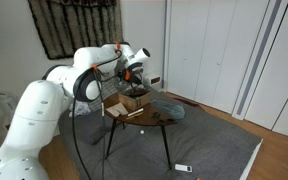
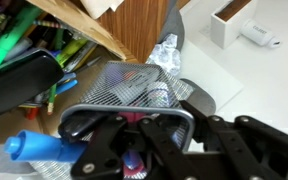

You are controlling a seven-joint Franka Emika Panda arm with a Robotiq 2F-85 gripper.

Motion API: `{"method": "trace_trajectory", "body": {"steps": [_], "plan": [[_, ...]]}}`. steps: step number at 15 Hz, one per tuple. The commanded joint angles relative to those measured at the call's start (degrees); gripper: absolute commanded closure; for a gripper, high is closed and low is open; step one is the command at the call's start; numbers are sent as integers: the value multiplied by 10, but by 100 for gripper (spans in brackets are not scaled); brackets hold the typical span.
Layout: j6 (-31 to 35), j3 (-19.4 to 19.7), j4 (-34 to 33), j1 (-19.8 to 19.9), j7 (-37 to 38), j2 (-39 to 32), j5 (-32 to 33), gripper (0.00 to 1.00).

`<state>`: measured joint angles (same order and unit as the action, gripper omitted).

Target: Pick up the gray storage bin and pour all the contents into the cardboard box, put the gray storage bin on the table

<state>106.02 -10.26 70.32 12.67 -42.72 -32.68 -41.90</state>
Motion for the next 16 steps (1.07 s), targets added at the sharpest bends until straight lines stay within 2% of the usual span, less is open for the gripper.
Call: {"method": "trace_trajectory", "body": {"steps": [1, 10, 16], "plan": [[-53, -8, -71, 7, -4, -58, -54, 98], [-116, -15, -180, 12, 18, -171, -160, 98], [-134, -23, -213, 32, 36, -224, -236, 98]]}}
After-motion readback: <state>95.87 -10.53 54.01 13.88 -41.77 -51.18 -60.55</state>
